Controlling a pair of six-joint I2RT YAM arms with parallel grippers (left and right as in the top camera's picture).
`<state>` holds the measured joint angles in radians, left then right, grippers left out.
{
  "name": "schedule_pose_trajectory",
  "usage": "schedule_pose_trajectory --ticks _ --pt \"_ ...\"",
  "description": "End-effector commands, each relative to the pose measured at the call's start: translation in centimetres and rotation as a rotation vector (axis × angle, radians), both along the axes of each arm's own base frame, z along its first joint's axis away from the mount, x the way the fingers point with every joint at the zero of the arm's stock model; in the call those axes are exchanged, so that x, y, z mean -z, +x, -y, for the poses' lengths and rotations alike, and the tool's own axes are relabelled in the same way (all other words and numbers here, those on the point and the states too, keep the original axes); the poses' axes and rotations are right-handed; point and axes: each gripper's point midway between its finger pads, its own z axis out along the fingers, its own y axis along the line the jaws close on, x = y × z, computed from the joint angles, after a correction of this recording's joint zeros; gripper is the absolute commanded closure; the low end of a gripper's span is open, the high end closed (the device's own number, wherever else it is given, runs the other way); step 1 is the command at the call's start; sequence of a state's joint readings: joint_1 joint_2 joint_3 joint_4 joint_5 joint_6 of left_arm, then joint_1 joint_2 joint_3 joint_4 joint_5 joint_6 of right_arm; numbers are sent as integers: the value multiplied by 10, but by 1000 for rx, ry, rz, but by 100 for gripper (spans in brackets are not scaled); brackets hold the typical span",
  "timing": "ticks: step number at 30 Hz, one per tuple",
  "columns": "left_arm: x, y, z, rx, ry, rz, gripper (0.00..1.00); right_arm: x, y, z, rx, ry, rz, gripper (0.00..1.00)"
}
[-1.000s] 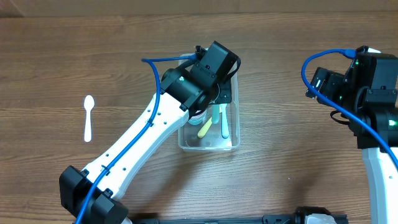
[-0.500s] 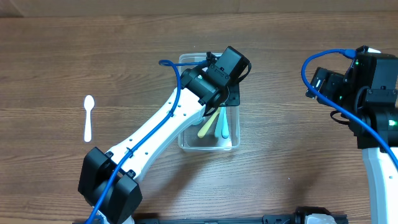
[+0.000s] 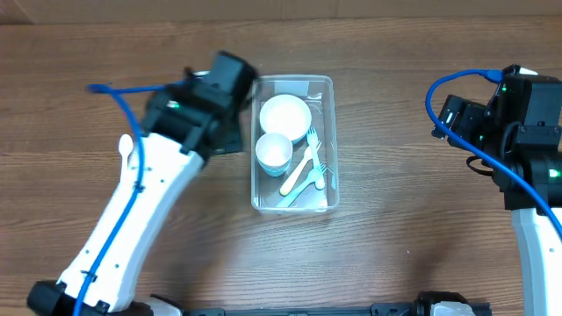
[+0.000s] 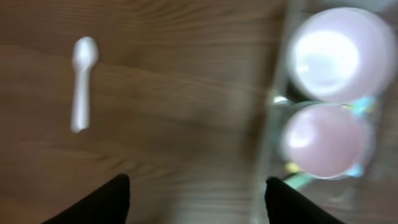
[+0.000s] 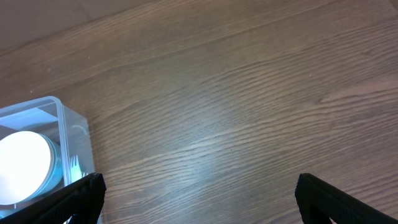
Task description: Pack container
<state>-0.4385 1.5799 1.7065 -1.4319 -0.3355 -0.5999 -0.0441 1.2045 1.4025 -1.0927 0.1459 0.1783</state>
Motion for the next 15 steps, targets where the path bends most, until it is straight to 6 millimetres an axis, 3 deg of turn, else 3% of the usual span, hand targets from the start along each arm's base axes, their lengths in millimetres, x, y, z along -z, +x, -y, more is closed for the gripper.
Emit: schedule_pose_trajectory --ticks 1,8,11,15 --pt "-11 -5 -69 -185 150 1 28 -9 1 2 2 -14 23 0" --pt "-2 -20 -158 -491 175 -52 28 -9 1 2 2 -14 23 0" --pt "28 -45 -200 -697 174 -120 30 -9 1 2 2 -14 24 0" --pt "93 -69 -243 -825 183 -190 29 -9 1 2 2 -14 23 0"
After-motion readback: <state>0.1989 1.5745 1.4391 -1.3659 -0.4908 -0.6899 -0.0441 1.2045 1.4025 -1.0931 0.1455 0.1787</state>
